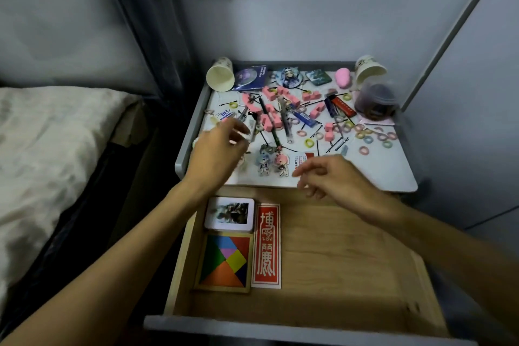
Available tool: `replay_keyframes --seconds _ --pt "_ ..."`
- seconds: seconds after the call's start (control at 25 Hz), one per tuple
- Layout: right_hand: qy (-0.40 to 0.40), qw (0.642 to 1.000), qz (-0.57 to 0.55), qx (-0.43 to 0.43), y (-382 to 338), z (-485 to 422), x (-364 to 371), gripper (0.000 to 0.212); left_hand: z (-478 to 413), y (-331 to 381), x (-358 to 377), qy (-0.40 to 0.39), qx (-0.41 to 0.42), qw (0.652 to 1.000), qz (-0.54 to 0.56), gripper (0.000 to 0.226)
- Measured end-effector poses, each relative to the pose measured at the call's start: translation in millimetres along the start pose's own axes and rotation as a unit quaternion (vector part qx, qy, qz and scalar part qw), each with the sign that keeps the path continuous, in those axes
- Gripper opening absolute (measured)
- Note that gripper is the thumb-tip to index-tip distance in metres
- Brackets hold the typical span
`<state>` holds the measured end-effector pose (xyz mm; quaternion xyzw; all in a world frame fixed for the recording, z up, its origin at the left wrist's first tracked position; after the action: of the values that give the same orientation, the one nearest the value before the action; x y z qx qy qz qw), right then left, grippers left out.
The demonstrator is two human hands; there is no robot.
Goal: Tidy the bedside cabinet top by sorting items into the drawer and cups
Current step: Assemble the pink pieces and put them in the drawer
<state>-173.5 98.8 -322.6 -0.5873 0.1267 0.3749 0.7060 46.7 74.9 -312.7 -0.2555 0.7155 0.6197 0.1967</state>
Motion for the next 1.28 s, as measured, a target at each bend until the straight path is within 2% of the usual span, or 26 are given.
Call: replay_keyframes --seconds 0.12,0.28,0.4,0.56,0.68,0.76,0.84,0.92,1.0,1.04,1.08,1.12,1.16,1.24,1.28 --pt "0.090 0.994 0.057 -0.033 -11.8 -53.6 -40.4 0.016 -51.4 0.4 -1.5 0.026 0.023 0.999 -0.042 0.022" --pt "0.184 0.962 0.197 -0.052 -16.4 -147.0 -67.4 0.016 -118.1 -16.9 17.1 -0.029 -0.042 0.990 -0.130 0.025" --pt "0.199 0.930 0.302 -0.066 -14.1 -202.5 -63.4 0.020 -148.0 -27.6 34.9 -0.027 -0.054 0.986 -0.156 0.023" --pt "0.176 0.886 0.424 -0.062 -15.8 -239.4 -55.8 0.018 -177.3 -38.8 54.1 -0.013 -0.075 0.977 -0.199 0.026" --pt "0.168 0.876 0.450 -0.049 -21.6 -244.2 -56.7 0.009 -186.8 -42.4 62.7 -0.021 -0.104 0.971 -0.212 0.027" --pt "0.175 0.877 0.446 -0.032 -21.1 -245.0 -55.1 0.021 -188.7 -38.0 66.1 -0.017 -0.114 0.970 -0.213 0.027" --pt "0.192 0.888 0.416 -0.017 -19.6 -246.2 -55.5 0.024 -191.5 -34.0 67.1 -0.006 -0.119 0.972 -0.204 0.029" --pt "0.216 0.913 0.347 -0.012 -17.6 -245.5 -63.5 0.016 -193.2 -36.5 65.3 0.020 -0.118 0.975 -0.187 0.027" --pt "0.216 0.957 0.195 0.005 -18.6 -235.6 -73.1 0.019 -192.4 -40.5 58.0 0.059 -0.112 0.981 -0.148 0.019" --pt "0.183 0.980 0.074 0.009 -20.2 -225.8 -75.7 0.021 -189.8 -40.1 53.0 0.073 -0.109 0.985 -0.109 0.011" --pt "0.142 0.989 -0.042 0.012 -19.9 -215.3 -75.4 0.021 -185.3 -37.7 48.2 0.077 -0.106 0.990 -0.048 0.003" --pt "0.094 0.988 -0.117 0.017 -21.2 -202.6 -72.4 0.021 -177.6 -30.8 41.8 0.083 -0.109 0.990 0.029 0.009" --pt "0.059 0.992 -0.112 0.018 -22.4 -193.6 -68.5 0.021 -167.0 -22.6 34.9 0.085 -0.119 0.982 0.122 0.017" --pt "0.046 0.997 0.069 -0.001 -23.2 -188.6 -56.1 0.021 -139.1 -5.0 19.6 0.072 -0.164 0.931 0.318 0.027" --pt "0.058 0.984 0.169 -0.016 -24.5 -190.5 -49.2 0.022 -123.8 1.5 13.7 0.056 -0.187 0.904 0.381 0.026"
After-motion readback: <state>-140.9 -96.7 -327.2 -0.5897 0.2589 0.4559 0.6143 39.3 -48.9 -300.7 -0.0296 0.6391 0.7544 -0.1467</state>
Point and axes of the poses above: each hand's wrist, its own z-axis away from the middle knuckle, its own x-axis out of the palm, y = z × x, the point moved 2 cm from there along -z, towards the middle knuckle, and after that the axes turned 10 degrees about z, right-handed, at the moved point
